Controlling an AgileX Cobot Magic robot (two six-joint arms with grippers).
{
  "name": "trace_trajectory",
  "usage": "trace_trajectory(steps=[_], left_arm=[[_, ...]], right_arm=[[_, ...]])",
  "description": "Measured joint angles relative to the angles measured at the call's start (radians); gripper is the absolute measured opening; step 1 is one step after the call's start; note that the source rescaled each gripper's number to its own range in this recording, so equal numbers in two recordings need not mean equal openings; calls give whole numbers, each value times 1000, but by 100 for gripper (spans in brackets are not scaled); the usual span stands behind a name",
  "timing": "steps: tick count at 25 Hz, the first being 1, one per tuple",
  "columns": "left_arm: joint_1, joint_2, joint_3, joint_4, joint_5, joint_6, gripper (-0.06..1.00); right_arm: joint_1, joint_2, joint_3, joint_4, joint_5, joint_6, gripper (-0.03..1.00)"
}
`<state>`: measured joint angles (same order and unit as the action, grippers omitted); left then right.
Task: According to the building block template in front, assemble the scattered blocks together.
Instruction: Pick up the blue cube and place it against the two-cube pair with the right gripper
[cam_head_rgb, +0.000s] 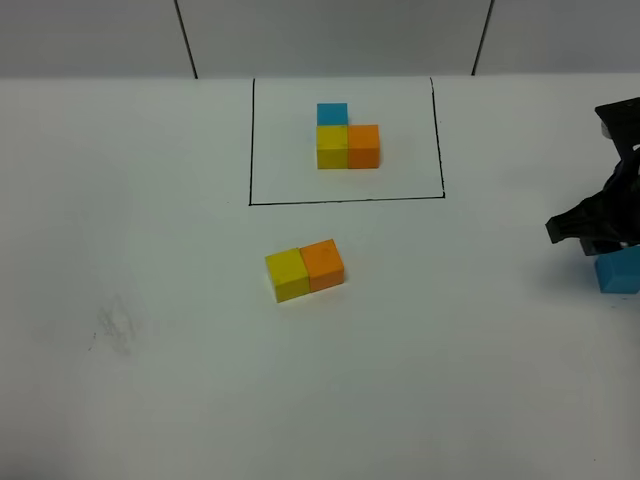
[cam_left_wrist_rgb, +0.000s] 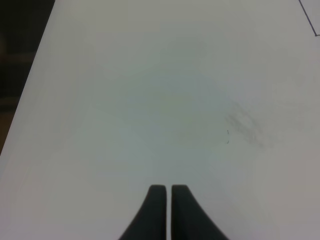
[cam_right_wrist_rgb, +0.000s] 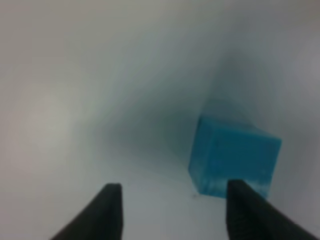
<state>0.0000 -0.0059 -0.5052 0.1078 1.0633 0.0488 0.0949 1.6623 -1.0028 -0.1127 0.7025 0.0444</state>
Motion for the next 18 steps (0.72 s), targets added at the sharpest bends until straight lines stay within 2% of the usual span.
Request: trace_trajectory(steps=[2,4,13,18], left_arm=[[0,0,0,0,0,0,0],[0,0,0,0,0,0,0],[0,0,0,0,0,1,0],[0,0,0,0,0,1,0]], right_arm=[[0,1,5,-8,-5,40,67],[0,11,7,-34,-6,96,74],[-1,105,11,-184,-12,236,76],[-15,143,11,-249,-55,302,76]])
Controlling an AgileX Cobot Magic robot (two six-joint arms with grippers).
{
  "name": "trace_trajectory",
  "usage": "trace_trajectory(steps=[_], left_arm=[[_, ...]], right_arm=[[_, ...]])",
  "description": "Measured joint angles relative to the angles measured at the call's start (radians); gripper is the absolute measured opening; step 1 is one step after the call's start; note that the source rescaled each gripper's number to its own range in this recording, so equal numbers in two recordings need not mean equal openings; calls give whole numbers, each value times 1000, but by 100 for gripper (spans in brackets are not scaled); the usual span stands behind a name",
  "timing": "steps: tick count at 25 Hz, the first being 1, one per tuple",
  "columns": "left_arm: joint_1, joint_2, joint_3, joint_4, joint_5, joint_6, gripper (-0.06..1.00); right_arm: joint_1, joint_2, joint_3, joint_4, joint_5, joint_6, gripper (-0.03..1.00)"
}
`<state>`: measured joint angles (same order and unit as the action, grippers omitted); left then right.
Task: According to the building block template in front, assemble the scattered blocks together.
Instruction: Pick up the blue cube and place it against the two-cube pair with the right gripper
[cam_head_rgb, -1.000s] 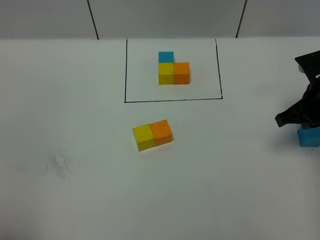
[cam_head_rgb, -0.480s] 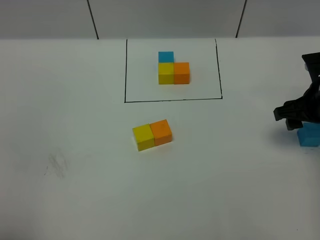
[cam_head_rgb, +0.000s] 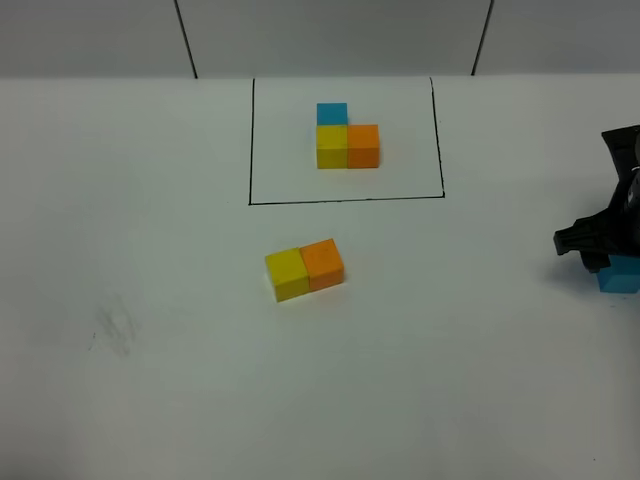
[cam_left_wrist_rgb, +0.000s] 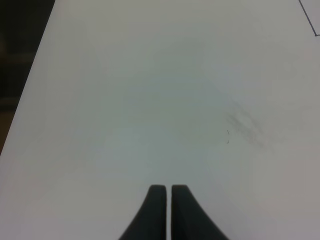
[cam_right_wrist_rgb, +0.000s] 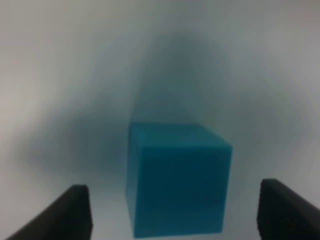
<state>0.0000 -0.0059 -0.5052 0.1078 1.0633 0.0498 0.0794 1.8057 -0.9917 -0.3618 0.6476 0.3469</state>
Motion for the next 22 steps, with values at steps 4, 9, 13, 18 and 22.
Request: trace_trajectory(steps=[4,9,13,18,22], left_arm=[[0,0,0,0,0,0,0],[0,0,0,0,0,0,0],[0,0,0,0,0,0,0],[0,0,0,0,0,0,0],[0,0,0,0,0,0,0]], right_arm=[[-22,30,0,-8,-26,3,76],[-32,59,0,-10,-85,3,76],[-40,97,0,-10,-107,3,76],[-44,115,-2,-10,-123,3,71],[-44,118,-2,-10,-136,0,50]])
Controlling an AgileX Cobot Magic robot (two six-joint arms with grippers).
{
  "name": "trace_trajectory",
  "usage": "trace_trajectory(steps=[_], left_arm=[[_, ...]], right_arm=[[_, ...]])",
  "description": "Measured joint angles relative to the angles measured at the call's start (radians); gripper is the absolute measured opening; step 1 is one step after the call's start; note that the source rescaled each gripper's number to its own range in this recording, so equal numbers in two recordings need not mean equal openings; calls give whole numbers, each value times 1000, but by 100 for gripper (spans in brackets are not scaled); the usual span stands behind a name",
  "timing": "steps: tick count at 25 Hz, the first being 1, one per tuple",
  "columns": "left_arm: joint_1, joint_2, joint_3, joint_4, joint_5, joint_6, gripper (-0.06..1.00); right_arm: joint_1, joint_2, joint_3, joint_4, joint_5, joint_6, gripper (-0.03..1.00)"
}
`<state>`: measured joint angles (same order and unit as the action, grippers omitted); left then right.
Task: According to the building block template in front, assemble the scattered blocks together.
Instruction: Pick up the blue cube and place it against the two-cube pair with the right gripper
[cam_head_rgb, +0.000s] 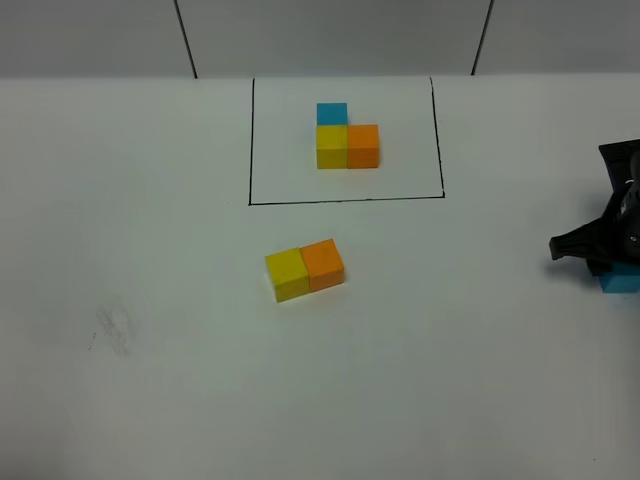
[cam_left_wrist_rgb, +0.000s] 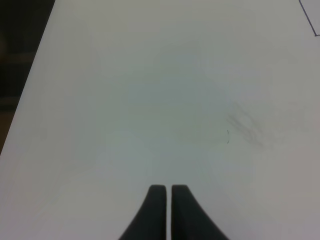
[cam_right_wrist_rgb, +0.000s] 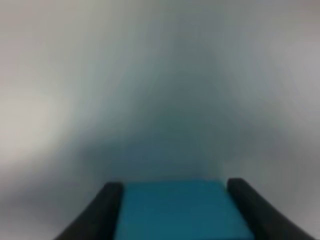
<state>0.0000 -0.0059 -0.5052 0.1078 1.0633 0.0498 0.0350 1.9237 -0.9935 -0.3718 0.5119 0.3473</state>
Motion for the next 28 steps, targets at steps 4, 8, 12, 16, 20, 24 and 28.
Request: trace_trajectory(steps=[4,8,12,16,20,24,28], left_arm=[[0,0,0,0,0,0,0],[0,0,0,0,0,0,0],[0,0,0,0,0,0,0],[0,0,0,0,0,0,0],[0,0,0,0,0,0,0],[0,0,0,0,0,0,0],[0,0,0,0,0,0,0]], right_arm=[[0,0,0,0,4,-37,50],[0,0,0,1,5,-56,50],[15,-11,0,8,13,-64,50],[36,-64,-25,37,33,-87,50],[75,-133,-80,52,80,-105,50],[148,-186,-151,60,150,-111,50],[245,-211,-229,84,210,-111,50]])
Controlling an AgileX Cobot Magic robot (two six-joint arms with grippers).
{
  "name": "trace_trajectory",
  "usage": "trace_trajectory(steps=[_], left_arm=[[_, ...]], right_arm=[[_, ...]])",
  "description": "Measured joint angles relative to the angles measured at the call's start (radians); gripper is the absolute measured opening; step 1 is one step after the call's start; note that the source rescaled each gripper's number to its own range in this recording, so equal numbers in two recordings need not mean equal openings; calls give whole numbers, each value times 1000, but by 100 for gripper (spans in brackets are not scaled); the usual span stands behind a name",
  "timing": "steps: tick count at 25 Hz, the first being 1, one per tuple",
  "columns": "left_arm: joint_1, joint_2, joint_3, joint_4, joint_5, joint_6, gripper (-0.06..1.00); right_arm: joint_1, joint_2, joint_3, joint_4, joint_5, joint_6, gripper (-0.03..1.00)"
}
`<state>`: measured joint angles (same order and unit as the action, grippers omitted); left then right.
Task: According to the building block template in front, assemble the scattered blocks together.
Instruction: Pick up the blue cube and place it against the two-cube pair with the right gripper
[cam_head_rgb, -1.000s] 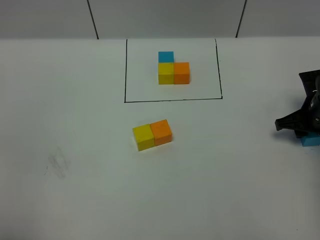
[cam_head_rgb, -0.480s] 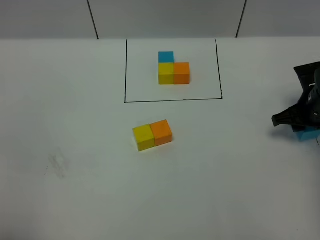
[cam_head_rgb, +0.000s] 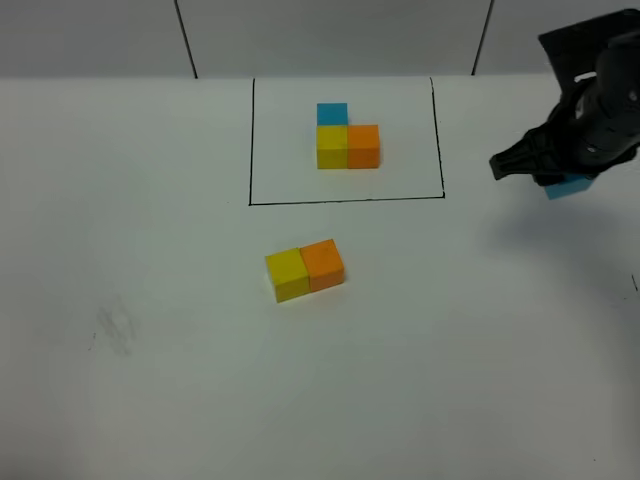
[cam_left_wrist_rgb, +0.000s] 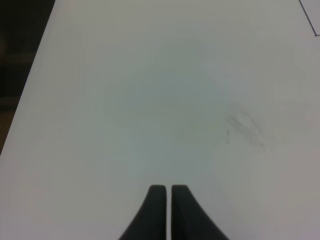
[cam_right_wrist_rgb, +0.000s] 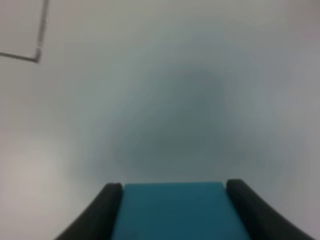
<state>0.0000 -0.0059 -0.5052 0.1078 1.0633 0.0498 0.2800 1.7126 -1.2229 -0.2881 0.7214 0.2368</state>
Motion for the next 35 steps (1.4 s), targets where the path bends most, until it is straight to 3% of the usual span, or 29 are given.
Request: trace_trajectory(steps=[10,18,35], left_arm=[[0,0,0,0,0,0,0],[0,0,0,0,0,0,0],[0,0,0,0,0,-2,0]], right_arm=[[194,2,-167,77,22,-31,50],[298,95,-213,129,-71,-30,50],[507,372,-554,194,-38,-27,50]])
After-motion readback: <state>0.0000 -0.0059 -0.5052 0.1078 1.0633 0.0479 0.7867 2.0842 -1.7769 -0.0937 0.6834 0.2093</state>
